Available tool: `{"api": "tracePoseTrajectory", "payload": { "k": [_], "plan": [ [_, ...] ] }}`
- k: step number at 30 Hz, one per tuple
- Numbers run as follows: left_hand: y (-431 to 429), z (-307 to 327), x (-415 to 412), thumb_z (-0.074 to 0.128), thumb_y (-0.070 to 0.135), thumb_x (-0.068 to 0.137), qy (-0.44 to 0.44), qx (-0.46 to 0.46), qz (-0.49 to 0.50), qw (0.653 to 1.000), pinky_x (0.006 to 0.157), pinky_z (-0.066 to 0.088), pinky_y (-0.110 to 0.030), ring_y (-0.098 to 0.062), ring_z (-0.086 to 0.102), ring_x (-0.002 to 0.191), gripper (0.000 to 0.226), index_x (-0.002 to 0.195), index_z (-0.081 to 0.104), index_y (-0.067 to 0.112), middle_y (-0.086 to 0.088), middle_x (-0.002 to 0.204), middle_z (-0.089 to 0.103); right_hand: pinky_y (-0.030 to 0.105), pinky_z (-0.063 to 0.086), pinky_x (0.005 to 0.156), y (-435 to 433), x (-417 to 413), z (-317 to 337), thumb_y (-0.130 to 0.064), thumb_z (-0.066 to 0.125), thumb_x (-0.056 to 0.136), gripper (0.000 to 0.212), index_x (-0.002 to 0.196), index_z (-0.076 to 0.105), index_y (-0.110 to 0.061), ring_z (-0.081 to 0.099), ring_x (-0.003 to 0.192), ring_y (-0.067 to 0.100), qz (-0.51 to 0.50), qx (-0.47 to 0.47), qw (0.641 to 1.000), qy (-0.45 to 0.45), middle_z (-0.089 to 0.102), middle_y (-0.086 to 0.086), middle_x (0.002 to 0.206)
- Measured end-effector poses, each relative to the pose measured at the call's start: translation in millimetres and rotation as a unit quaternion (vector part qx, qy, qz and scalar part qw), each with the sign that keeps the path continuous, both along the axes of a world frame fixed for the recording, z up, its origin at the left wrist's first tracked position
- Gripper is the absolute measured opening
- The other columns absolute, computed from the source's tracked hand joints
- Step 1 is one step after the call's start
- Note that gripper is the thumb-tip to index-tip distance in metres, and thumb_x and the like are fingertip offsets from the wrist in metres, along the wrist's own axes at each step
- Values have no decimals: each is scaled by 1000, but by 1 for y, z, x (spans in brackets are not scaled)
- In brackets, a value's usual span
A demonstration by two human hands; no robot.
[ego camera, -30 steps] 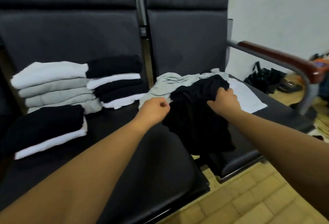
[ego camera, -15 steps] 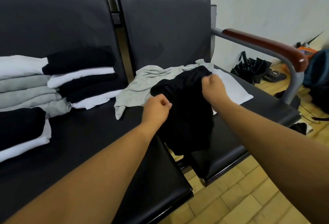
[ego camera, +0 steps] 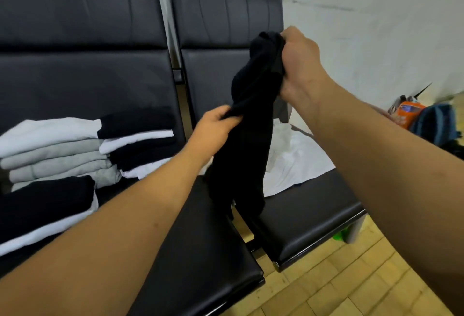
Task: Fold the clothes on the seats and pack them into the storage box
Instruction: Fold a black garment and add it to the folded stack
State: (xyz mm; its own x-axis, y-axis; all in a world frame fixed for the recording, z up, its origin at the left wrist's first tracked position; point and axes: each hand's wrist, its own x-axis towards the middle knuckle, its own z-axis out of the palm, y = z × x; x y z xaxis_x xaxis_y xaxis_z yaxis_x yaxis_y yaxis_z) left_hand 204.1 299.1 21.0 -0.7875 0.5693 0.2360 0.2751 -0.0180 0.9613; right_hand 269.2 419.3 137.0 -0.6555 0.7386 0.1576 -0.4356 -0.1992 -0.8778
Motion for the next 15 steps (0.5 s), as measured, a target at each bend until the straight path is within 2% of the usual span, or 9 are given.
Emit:
{"api": "tracePoseTrajectory", "payload": {
  "k": [2, 3, 5, 6, 7, 9, 11, 13, 15],
  "plan": [
    [-18, 27, 2, 60, 19, 93, -2, 64, 2, 998, 97, 53, -46, -24, 69, 96, 13, 93, 73, 22, -13, 101, 74, 36, 52, 65, 1, 3, 11, -15, 51, 88, 12, 79, 55, -9, 55, 76, 27, -32, 51, 997, -44, 54, 11, 82],
    [-30, 43, 4, 60, 19, 91, 9, 85, 12, 996, 96, 53, -46, -23, 69, 93, 13, 88, 73, 22, -11, 96, 74, 37, 55, 72, -1, 5, 17, -26, 55, 86, 16, 86, 58, -11, 60, 84, 27, -26, 90, 993, -69, 57, 11, 89],
    [-54, 73, 8, 61, 23, 85, 40, 91, 38, 994, 91, 54, -43, -21, 67, 87, 12, 84, 72, 18, -9, 89, 72, 42, 57, 90, -11, 10, 20, -59, 59, 80, 44, 99, 61, -19, 65, 99, 25, 26, 197, 970, -137, 64, 3, 103],
    [-65, 86, 11, 61, 26, 83, 52, 85, 47, 994, 91, 54, -44, -21, 68, 88, 14, 84, 73, 17, -8, 90, 73, 42, 55, 95, -21, 14, 21, -69, 57, 81, 53, 104, 62, -21, 66, 101, 20, 70, 258, 951, -154, 67, -2, 106],
    [-75, 98, 15, 61, 27, 82, 55, 77, 47, 994, 92, 54, -44, -21, 70, 91, 16, 83, 75, 20, -7, 92, 75, 39, 55, 95, -31, 18, 20, -69, 56, 86, 53, 109, 64, -22, 68, 101, 15, 125, 312, 927, -165, 70, -5, 106],
    [-99, 114, 20, 58, 26, 86, 77, 33, 55, 995, 87, 55, -37, -19, 71, 88, 19, 83, 76, 23, -4, 92, 76, 32, 56, 88, -56, 28, 16, -49, 64, 93, 32, 112, 68, -23, 71, 99, 11, 236, 386, 872, -187, 75, -5, 105],
    [-126, 122, 23, 54, 20, 89, 127, -38, 76, 988, 76, 51, -35, -18, 65, 77, 19, 84, 72, 17, -5, 82, 72, 32, 57, 89, -81, 34, 13, -30, 72, 91, 26, 112, 71, -15, 73, 100, 17, 321, 393, 834, -214, 77, 3, 106],
    [-153, 124, 25, 54, 14, 91, 153, -91, 79, 981, 72, 51, -32, -17, 62, 75, 16, 89, 70, 11, -5, 80, 71, 38, 57, 94, -102, 36, 11, -23, 73, 90, 32, 116, 70, -6, 72, 104, 25, 370, 367, 824, -225, 75, 12, 111],
    [-184, 122, 28, 57, 10, 95, 134, -109, 54, 983, 74, 56, -28, -15, 69, 83, 18, 96, 74, 14, -3, 89, 75, 40, 58, 90, -124, 40, 10, -21, 70, 91, 33, 118, 68, -3, 72, 102, 28, 412, 303, 833, -211, 74, 15, 111]
  ]
}}
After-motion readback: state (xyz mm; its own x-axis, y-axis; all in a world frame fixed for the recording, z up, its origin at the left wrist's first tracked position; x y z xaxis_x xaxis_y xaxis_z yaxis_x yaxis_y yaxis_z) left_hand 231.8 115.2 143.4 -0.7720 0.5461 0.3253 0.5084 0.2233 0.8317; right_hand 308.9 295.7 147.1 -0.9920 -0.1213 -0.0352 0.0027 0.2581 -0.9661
